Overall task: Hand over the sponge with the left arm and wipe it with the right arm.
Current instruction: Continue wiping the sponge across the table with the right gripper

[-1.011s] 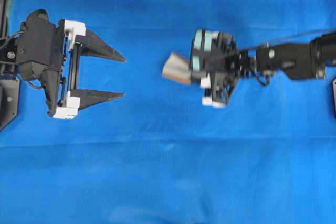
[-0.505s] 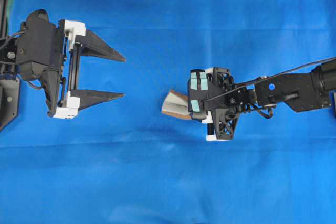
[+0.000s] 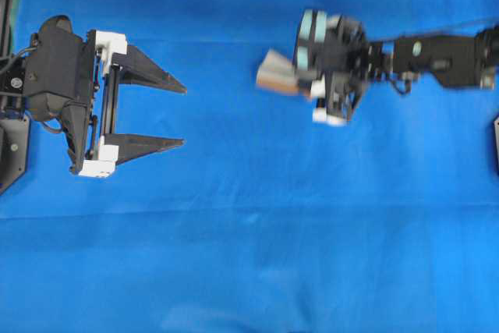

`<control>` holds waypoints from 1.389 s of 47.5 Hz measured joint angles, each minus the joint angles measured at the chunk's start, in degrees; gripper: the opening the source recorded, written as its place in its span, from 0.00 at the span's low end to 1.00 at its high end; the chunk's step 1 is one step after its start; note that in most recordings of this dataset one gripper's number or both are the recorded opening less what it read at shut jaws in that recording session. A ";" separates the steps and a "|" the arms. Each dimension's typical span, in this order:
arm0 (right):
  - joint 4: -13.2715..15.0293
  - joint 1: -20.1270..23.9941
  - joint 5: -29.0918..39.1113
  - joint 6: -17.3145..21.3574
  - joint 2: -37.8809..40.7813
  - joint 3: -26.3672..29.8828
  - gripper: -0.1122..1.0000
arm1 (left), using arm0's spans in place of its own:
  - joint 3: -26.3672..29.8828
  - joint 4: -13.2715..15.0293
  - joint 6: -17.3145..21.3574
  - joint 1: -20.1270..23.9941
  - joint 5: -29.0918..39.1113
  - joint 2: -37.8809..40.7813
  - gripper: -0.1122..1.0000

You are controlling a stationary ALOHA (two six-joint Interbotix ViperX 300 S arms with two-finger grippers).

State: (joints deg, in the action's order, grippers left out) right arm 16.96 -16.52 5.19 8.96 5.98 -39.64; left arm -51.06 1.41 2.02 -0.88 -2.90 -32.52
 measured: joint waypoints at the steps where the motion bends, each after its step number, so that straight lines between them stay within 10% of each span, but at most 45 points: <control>1: 0.26 -0.53 -0.18 0.00 0.00 0.00 0.35 | 0.09 0.00 -0.09 0.00 0.00 0.00 0.86; 22: 0.70 2.81 -1.41 1.23 0.00 0.00 0.35 | 0.09 0.00 0.62 0.00 0.00 0.00 0.86; 41: -8.53 19.78 0.18 1.14 0.00 0.00 0.35 | 0.09 0.00 0.26 0.00 0.00 0.00 0.86; 66: -8.88 17.40 0.79 0.44 0.09 0.26 0.35 | 0.09 0.00 -0.09 -0.09 0.00 0.18 0.86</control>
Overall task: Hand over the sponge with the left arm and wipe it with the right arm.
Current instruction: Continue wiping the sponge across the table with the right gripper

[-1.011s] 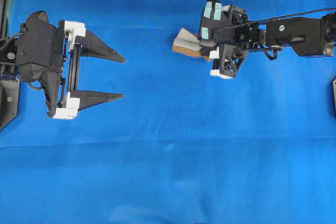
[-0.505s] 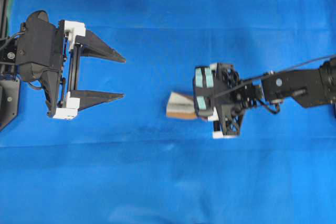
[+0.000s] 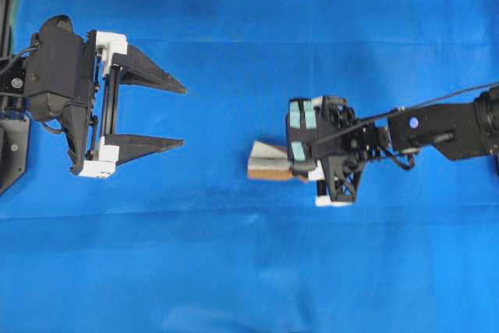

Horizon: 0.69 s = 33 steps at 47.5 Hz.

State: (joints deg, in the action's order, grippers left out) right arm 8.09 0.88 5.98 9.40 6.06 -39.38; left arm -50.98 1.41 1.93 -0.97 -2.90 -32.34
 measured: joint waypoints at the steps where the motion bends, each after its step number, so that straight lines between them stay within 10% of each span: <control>1: 0.26 -0.70 0.00 0.00 0.09 0.09 0.35 | 0.00 0.00 0.00 0.00 0.00 0.00 0.86; 15: 3.87 -10.11 -0.09 0.09 0.35 0.09 0.35 | 0.00 0.00 0.00 0.00 0.00 -0.09 0.86; 33: 4.75 -10.37 -0.44 -0.09 0.35 0.09 0.35 | 0.00 0.00 0.00 -0.09 0.00 0.00 0.86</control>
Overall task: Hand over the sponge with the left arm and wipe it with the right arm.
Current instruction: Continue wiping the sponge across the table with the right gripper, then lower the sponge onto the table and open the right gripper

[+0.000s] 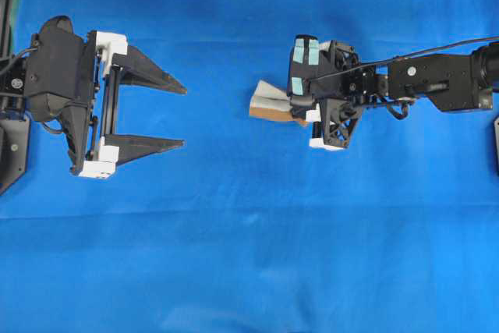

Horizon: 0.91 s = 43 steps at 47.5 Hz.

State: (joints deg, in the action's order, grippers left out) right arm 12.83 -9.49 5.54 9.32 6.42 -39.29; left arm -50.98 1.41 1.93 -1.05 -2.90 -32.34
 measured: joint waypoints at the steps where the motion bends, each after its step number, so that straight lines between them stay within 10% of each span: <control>1: 0.00 0.09 -0.09 0.00 0.00 -0.09 0.35 | -0.09 0.00 0.00 0.09 0.00 -0.09 0.86; 39: -0.09 1.14 -0.18 0.35 0.00 0.35 0.35 | 0.00 0.00 0.00 0.00 0.00 0.00 0.86; 43: 0.00 1.32 0.09 0.26 0.00 0.53 0.53 | 0.00 0.00 0.00 0.00 0.00 0.00 0.86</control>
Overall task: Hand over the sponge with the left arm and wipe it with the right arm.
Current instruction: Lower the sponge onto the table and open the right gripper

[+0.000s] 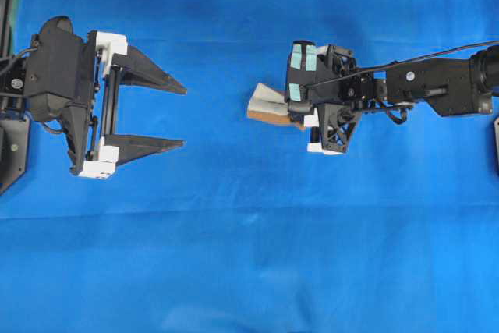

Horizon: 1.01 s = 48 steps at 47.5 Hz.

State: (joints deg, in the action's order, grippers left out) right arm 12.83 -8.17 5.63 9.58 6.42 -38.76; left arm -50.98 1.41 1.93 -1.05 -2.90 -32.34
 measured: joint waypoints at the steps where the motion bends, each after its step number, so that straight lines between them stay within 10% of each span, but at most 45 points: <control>1: -0.09 0.00 0.09 0.00 0.00 0.00 0.59 | 0.00 0.00 0.00 0.00 0.00 0.00 0.86; 7: 0.00 0.09 0.62 0.00 0.00 0.00 0.76 | -0.09 0.00 0.00 0.00 0.09 0.00 0.86; 48: 0.00 0.44 6.77 0.26 -14.24 -0.35 0.75 | 0.00 0.00 0.00 0.00 0.09 0.00 0.86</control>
State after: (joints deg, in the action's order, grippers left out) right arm 12.83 -7.73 12.39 9.84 -7.82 -39.11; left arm -50.98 1.41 1.93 -1.05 -2.81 -32.34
